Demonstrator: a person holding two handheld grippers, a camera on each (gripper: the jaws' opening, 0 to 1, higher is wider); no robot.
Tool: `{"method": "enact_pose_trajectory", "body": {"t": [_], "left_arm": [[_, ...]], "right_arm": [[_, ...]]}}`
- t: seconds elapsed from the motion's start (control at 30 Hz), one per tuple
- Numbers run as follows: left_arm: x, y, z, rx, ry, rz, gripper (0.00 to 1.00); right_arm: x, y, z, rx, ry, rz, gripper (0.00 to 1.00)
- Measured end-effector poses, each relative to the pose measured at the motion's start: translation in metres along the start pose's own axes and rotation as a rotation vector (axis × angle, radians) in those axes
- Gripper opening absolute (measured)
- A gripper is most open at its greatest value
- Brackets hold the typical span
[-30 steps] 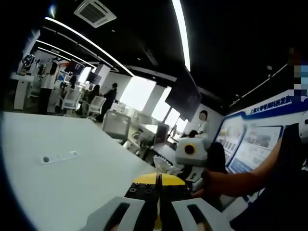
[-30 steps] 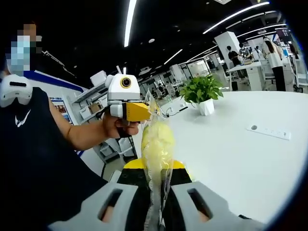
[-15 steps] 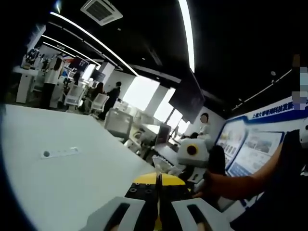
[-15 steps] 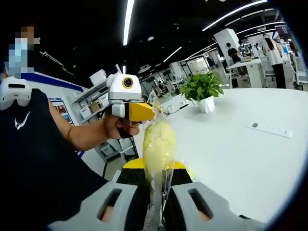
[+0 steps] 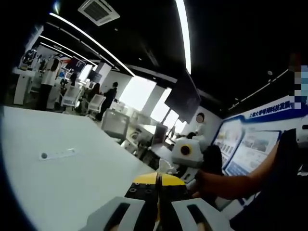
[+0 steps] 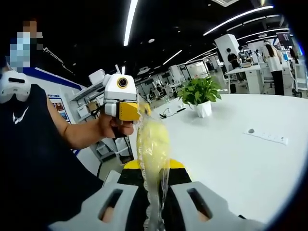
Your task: Compare the silicone blocks by pressing each to a similar depth, holding the contact briefly, and releasing to observe deformation and rebound differences across the visible hardness samples.
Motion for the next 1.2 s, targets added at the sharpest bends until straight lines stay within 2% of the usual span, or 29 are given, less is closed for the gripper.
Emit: {"method": "enact_pose_trajectory", "body": {"t": [0.1, 0.5, 0.73, 0.77, 0.8, 0.83, 0.97, 1.1, 1.2], "left_arm": [[0.0005, -0.0003, 0.0003, -0.004, -0.002, 0.003, 0.0], [0.0017, -0.0023, 0.0032, -0.008, 0.004, 0.008, 0.0], [0.0028, -0.0023, 0.0079, -0.011, -0.004, 0.007, 0.0], [0.0029, -0.0022, 0.0083, -0.012, 0.002, 0.006, 0.0], [0.0032, -0.0022, 0.0077, -0.002, 0.008, 0.008, 0.0], [0.0039, -0.0023, 0.0068, 0.006, 0.019, 0.012, 0.0], [0.005, -0.0029, 0.0058, 0.008, 0.014, 0.011, 0.0], [0.0056, -0.0032, 0.0067, 0.004, 0.018, 0.01, 0.0], [0.0057, -0.0042, 0.0078, -0.001, 0.02, 0.009, 0.0]], "right_arm": [[0.0002, 0.0011, 0.0, -0.004, 0.04, 0.007, 0.0], [0.0002, 0.0042, 0.0019, -0.005, 0.016, 0.009, 0.01], [-0.0025, 0.006, 0.0056, -0.028, 0.002, 0.0, 0.04], [-0.0024, 0.0061, 0.0062, -0.031, 0.018, 0.009, 0.06], [0.0009, 0.0058, 0.0043, -0.003, 0.075, 0.035, 0.06], [0.0004, 0.0053, 0.0038, 0.018, 0.097, 0.039, 0.07], [0.0023, 0.005, 0.006, 0.049, 0.15, 0.046, 0.11], [0.0029, 0.0041, 0.0073, 0.042, 0.168, 0.062, 0.15], [0.0061, 0.0049, 0.0066, 0.04, 0.197, 0.089, 0.25]]}}
Point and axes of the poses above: the point that each gripper's makers call its tool centre point, and the gripper's own axes: y roughly backward along the fingers, x roughly to its right, z roughly out of its underside, the point moved 6 cm from there along y, roughly backward along the fingers, and after that the axes turned 6 degrees about x, right-handed, at the moved point
